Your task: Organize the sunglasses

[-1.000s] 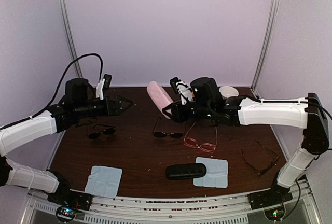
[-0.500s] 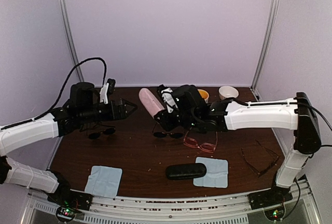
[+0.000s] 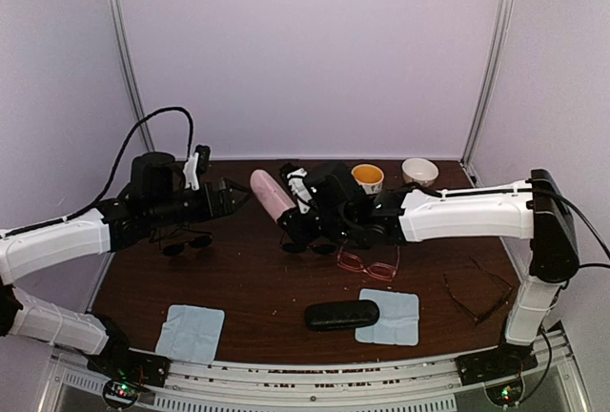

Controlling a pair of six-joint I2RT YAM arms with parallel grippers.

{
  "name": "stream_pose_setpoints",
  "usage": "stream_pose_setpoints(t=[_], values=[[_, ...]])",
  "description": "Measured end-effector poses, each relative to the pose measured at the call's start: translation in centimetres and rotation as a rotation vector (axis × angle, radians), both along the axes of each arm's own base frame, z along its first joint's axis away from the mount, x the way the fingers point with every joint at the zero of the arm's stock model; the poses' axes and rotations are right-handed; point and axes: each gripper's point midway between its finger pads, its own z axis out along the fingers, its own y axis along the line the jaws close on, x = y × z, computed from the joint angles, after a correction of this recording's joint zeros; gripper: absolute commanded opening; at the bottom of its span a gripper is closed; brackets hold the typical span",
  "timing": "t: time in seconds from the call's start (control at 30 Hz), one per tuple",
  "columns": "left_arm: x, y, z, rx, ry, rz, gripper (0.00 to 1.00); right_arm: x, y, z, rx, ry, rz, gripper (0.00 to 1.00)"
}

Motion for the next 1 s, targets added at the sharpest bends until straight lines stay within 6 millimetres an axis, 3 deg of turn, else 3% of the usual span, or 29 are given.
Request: stream_pose_setpoints(t=[0.23, 0.47, 1.0], values=[[0.4, -0.3, -0.2, -0.013, 0.008, 0.007, 0.96, -0.1, 0.5, -0.8, -0.014, 0.008, 0.006, 0.00], [0.9, -0.7, -1.1, -0.023, 0.037, 0.015, 0.96, 0.0, 1.1, 0.3, 0.009, -0.005, 0.009, 0.00], [1.9, -3.0, -0.1, -0.164, 0.043, -0.029, 0.97, -0.1, 2.0, 1.3, 0.032, -0.018, 0.020, 0.00]])
